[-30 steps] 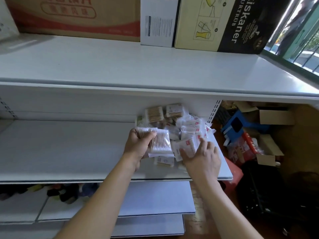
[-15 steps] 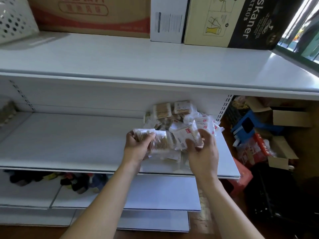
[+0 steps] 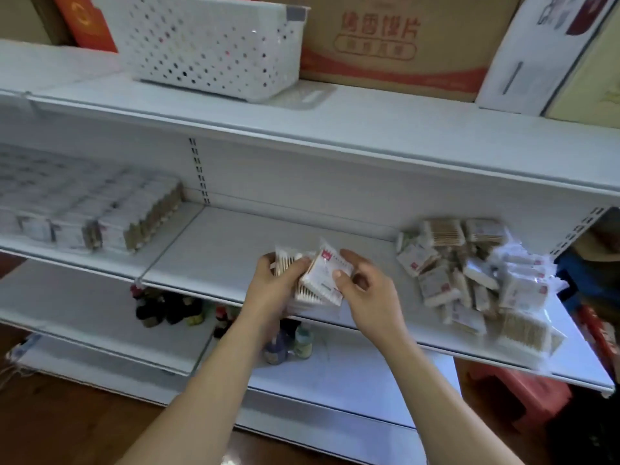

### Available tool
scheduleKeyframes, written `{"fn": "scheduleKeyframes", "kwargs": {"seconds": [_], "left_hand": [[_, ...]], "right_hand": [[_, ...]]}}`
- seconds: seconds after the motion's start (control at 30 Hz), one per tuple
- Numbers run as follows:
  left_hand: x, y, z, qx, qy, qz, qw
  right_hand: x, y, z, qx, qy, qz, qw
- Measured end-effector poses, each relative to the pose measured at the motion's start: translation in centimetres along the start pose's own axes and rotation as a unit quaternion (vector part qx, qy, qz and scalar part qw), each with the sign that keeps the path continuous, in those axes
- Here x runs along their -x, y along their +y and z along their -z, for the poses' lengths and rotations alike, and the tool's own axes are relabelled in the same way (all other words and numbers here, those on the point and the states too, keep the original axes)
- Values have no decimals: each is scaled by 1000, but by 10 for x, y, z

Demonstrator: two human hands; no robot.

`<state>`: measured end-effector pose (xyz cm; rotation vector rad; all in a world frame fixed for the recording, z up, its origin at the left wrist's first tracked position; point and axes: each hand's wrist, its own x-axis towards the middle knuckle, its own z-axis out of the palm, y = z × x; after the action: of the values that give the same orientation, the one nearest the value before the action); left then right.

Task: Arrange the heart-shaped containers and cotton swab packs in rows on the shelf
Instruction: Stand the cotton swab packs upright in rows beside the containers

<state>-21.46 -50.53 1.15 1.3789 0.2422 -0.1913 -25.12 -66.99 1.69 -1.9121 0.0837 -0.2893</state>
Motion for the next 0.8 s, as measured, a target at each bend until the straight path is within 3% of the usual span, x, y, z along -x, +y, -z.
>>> {"fn": "scheduleKeyframes", "kwargs": {"seconds": [0.13, 0.3, 0.5, 0.7, 0.8], "left_hand": [[-10, 21, 88, 24, -17, 18, 999], [-24, 47, 167, -22, 59, -21, 998], [-64, 82, 234, -30, 156, -98, 982], [-108, 108, 298, -38, 253, -104, 961], [-129, 113, 341, -15, 286, -92, 954]], "right_hand": [[0, -26, -84, -71, -18, -7, 997], [-14, -49, -170, -67, -50, -4, 996], [-71, -73, -229, -125, 45, 0, 991], [-116, -74, -302, -33, 33, 37, 998], [-116, -74, -341, 18, -23, 50, 998]]}}
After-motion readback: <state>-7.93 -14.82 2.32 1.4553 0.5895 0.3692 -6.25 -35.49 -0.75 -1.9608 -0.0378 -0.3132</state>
